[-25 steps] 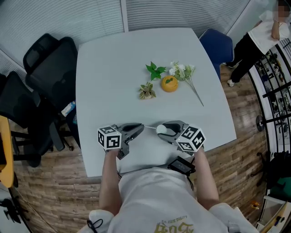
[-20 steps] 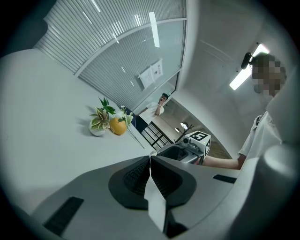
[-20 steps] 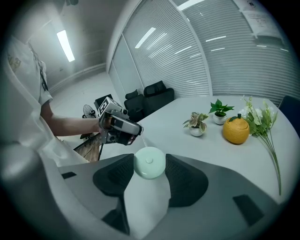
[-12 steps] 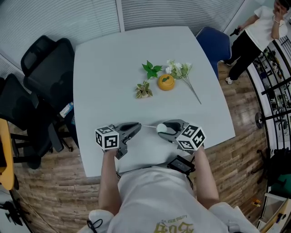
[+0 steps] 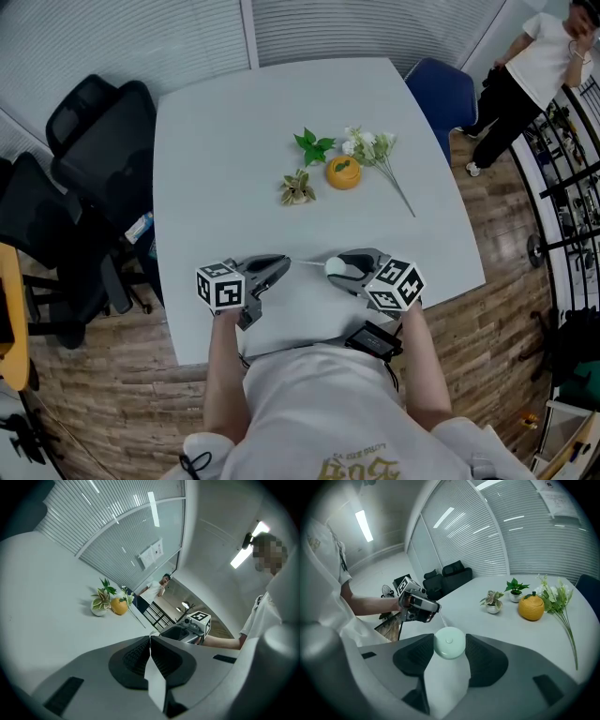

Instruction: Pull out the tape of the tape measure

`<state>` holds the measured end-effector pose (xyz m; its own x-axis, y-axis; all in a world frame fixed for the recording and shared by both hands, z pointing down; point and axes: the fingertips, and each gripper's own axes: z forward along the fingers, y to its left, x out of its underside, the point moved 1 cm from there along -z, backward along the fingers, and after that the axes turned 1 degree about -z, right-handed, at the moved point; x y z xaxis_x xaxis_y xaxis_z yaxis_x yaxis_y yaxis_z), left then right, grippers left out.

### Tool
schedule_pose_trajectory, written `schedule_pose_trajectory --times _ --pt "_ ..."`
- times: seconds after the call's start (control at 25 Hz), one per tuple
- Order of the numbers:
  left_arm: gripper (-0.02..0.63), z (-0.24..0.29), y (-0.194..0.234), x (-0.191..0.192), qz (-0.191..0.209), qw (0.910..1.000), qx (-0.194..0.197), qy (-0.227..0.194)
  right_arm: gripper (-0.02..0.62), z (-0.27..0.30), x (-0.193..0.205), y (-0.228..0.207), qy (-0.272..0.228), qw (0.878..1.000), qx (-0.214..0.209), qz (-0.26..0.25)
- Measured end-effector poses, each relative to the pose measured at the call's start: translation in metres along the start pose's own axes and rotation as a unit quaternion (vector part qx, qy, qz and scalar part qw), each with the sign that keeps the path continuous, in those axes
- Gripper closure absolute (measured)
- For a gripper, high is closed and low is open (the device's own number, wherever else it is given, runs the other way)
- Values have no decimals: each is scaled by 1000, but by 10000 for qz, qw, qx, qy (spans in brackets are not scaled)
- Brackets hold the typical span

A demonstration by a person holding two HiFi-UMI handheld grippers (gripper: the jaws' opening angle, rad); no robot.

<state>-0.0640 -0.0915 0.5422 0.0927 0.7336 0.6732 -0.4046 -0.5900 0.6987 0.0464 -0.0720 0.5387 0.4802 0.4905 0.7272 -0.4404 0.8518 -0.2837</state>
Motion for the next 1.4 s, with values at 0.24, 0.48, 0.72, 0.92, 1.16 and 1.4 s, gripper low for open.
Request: schedule_pose_trajectory --times 0.24,0.48,0.72,0.92,1.16,1.4 --pt "597 -1 3 1 -28 10000 -45 8 368 -1 2 -3 55 10000 9 81" --pt "597 -5 7 0 -66 9999 -126 -36 368 -5 6 -8 70 9999 43 136" --pt "597 -8 10 0 -107 9998 -181 -76 368 -7 10 -11 116 9997 74 184" --pt "597 -10 13 2 -144 9996 -240 -94 368 -11 14 -13 154 9996 102 227" --pt "597 -13 16 4 -187 9993 -307 -106 368 -15 23 -16 234 9991 156 304" --pt "597 -19 18 7 -213 9991 -358 -115 368 -15 26 -15 256 9989 163 352"
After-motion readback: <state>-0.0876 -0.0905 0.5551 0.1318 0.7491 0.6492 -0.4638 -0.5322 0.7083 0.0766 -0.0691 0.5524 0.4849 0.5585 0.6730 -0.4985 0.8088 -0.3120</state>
